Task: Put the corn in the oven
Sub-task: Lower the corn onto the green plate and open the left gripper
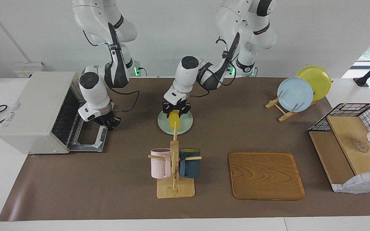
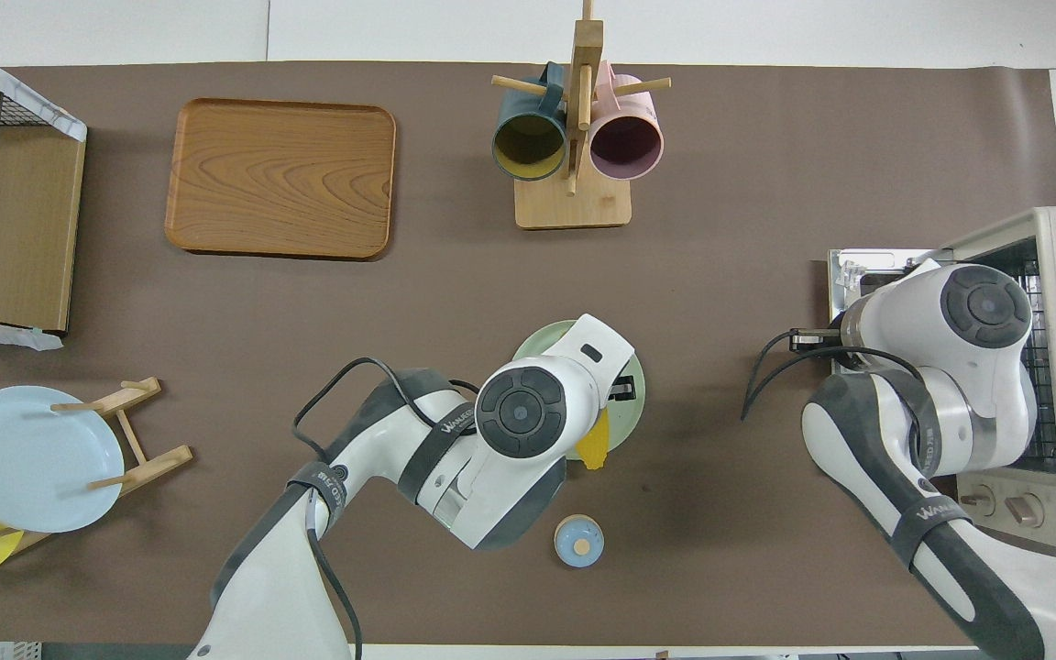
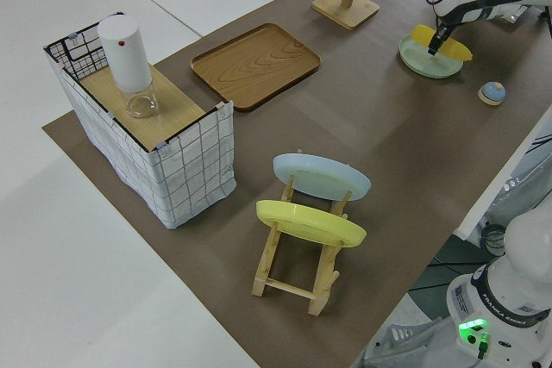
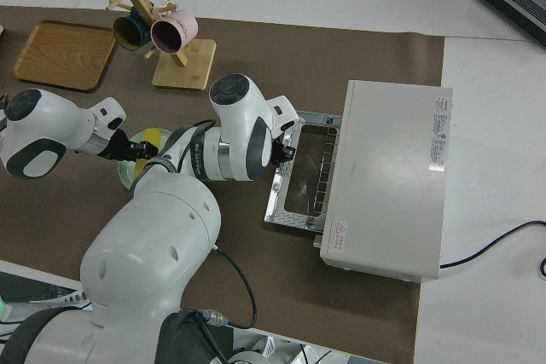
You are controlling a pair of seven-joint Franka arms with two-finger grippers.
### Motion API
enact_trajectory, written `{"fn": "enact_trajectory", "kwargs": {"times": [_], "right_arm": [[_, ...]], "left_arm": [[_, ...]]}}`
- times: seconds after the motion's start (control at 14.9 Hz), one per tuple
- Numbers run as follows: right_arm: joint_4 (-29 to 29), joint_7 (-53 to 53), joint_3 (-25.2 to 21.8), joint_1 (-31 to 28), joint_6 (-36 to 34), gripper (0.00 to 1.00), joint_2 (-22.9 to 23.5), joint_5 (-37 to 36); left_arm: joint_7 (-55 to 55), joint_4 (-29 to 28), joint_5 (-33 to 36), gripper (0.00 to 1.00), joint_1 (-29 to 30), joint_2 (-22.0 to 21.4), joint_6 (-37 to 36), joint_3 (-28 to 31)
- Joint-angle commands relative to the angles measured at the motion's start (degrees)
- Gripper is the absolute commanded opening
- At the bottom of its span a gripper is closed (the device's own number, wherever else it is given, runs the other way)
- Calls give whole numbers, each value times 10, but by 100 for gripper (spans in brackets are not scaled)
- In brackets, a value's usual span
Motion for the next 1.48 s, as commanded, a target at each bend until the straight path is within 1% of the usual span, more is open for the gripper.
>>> {"fn": "enact_trajectory", "kwargs": {"times": [0.0,0.07,0.27,0.34,0.4,0.54,0.61,0.74,0.87,1.01,1.08,1.14,1.21,1.28,1.35,1.41], "right_arm": [[2,6,-6,-4,-22,98,-8,1],[2,6,-5,-5,-25,100,-8,1],[2,6,-4,-1,-39,100,-13,1],[2,8,-3,11,-53,100,-14,6],[5,7,-3,16,-58,100,-14,15],[8,5,0,18,-55,100,-14,17],[8,5,3,18,-54,100,-14,17],[2,-6,3,14,-52,100,-14,17],[-6,-19,3,11,-39,100,-14,17],[-13,-19,6,26,-25,100,-14,18],[-10,-21,9,42,-27,93,-14,26],[-8,-24,9,52,-25,76,-14,36],[-8,-27,10,66,-23,53,-14,48],[-3,-28,13,86,-22,41,-13,65],[19,-26,14,106,-30,25,-8,75],[47,-24,15,126,-50,19,-3,76]], "left_arm": [[12,4,-4,100,14,-13,-15,5],[13,8,-4,100,21,-27,-40,5],[14,18,-4,100,51,-73,-111,5],[14,29,-4,100,65,-98,-155,5],[15,48,-4,100,94,-116,-213,5],[38,89,-3,100,145,-142,-307,8],[60,100,-3,100,178,-159,-337,8],[114,103,-2,100,233,-196,-385,9],[179,113,16,100,283,-215,-445,11],[226,113,32,100,318,-233,-482,12],[247,113,35,100,334,-238,-493,12],[260,114,40,100,343,-240,-506,12],[269,113,52,100,350,-246,-517,12],[281,112,61,100,353,-249,-529,12],[289,112,63,100,354,-254,-542,12],[289,111,63,100,354,-255,-549,12]]}}
